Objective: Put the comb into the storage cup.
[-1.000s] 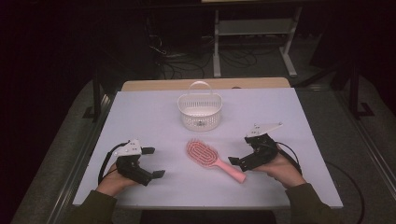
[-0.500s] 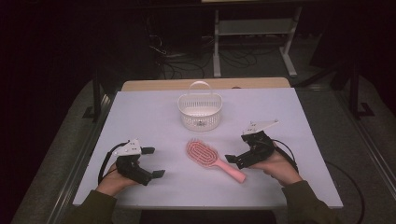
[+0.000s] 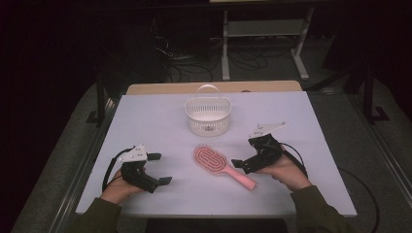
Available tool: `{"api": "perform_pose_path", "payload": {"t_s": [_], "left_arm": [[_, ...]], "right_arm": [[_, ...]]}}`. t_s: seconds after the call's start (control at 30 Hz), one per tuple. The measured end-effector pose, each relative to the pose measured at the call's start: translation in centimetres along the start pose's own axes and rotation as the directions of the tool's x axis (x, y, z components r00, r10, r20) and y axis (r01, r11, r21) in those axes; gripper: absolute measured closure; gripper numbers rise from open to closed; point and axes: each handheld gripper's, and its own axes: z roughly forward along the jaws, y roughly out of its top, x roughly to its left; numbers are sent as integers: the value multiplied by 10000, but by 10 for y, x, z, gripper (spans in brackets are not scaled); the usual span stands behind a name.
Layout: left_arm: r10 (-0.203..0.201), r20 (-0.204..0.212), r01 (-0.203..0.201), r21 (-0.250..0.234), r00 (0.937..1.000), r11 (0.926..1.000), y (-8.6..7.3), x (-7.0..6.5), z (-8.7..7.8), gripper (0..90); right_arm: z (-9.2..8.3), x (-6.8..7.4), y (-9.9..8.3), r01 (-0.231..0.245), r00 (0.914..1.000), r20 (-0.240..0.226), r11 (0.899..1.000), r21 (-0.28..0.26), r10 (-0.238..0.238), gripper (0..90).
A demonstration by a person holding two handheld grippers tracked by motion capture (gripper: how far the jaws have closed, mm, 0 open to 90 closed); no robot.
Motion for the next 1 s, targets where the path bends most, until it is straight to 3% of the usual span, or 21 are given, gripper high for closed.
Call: {"api": "perform_pose_path", "payload": {"t_s": [0.7,1.0], "left_arm": [[5,-24,-5,-56,10000,10000,1,0,-1,0],[55,22,-54,-88,10000,9999,2,0,-1,0]], "right_arm": [[10,3,7,76,9998,-174,9999,74,-75,0],[23,9,19,265,9994,-239,9995,192,-261,0]]}}
